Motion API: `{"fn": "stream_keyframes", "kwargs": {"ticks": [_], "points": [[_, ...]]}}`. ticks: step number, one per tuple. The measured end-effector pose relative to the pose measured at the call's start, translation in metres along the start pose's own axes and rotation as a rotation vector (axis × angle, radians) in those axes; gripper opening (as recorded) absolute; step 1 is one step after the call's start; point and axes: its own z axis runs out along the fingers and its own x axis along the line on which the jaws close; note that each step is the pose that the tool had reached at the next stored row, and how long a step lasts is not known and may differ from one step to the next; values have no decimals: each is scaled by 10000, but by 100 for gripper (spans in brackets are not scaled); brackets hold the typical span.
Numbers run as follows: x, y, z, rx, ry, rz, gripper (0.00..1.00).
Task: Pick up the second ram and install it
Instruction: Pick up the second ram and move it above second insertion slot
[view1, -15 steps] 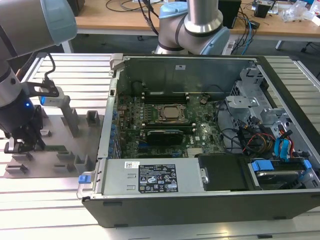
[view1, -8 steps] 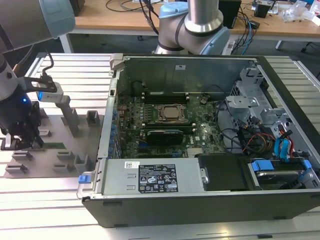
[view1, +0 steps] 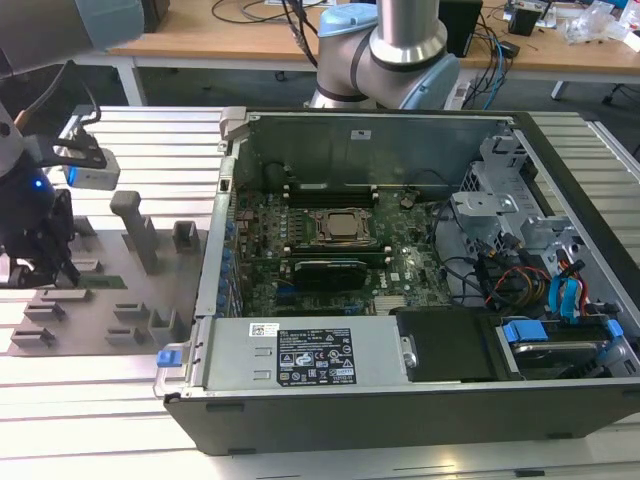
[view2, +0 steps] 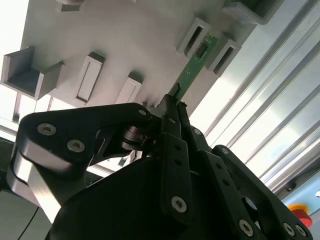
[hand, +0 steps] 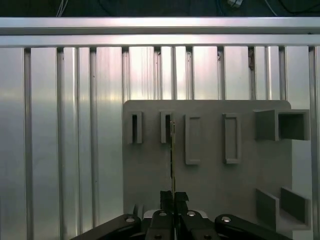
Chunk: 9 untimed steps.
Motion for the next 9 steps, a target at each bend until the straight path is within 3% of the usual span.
{"fn": "stream_keyframes", "kwargs": {"ticks": [3,6,9], "points": [[-1,1,-46,1,-1,0,13],[-4,3,-159,0,0,-1,13],[-5,4,-212,0,0,0,13]]}}
